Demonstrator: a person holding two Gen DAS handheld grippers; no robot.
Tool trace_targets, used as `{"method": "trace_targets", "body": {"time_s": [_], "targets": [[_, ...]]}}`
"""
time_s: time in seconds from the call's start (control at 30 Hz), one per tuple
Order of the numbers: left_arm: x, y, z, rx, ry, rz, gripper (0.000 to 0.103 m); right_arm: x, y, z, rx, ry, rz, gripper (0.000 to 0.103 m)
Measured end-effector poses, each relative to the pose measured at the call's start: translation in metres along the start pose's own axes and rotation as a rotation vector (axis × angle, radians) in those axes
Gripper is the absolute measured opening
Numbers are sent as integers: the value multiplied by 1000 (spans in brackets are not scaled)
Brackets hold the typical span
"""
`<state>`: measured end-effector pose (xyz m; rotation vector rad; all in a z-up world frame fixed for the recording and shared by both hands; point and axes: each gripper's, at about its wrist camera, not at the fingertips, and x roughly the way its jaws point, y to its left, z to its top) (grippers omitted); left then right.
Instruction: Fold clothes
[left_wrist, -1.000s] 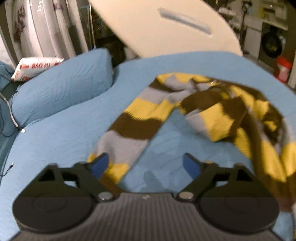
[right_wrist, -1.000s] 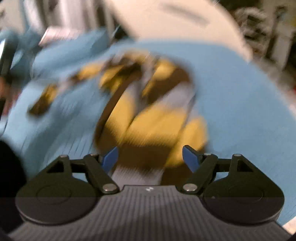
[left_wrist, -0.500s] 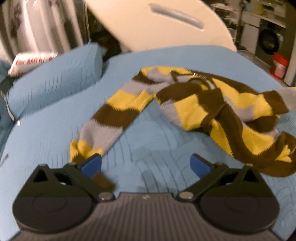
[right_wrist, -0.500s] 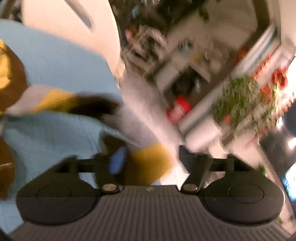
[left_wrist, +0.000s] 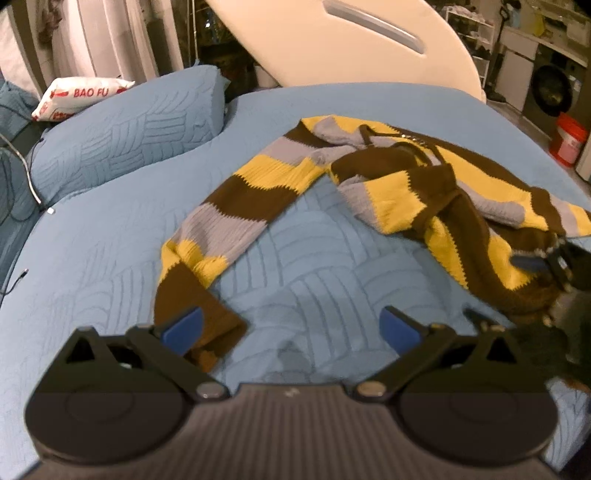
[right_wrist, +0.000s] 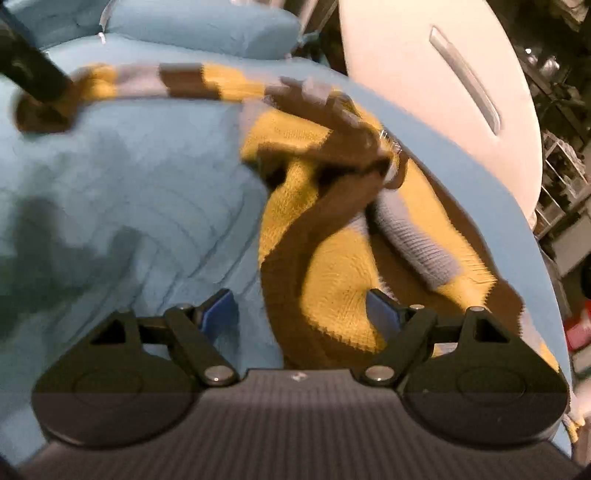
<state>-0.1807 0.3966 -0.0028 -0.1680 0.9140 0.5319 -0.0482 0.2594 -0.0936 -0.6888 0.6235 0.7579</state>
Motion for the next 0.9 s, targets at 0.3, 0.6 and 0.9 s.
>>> {"method": "trace_targets", "body": {"time_s": [0.3, 0.6, 0.9], "targets": [[9, 33, -10, -111, 47, 11, 103, -74, 35, -29, -261, -104, 143, 11], [18, 63, -13, -258, 60, -55, 103, -109, -2, -32, -242, -19, 309, 63], [20, 70, -16, -318, 66, -58, 103, -8, -19, 37, 235, 18, 247, 80]]}}
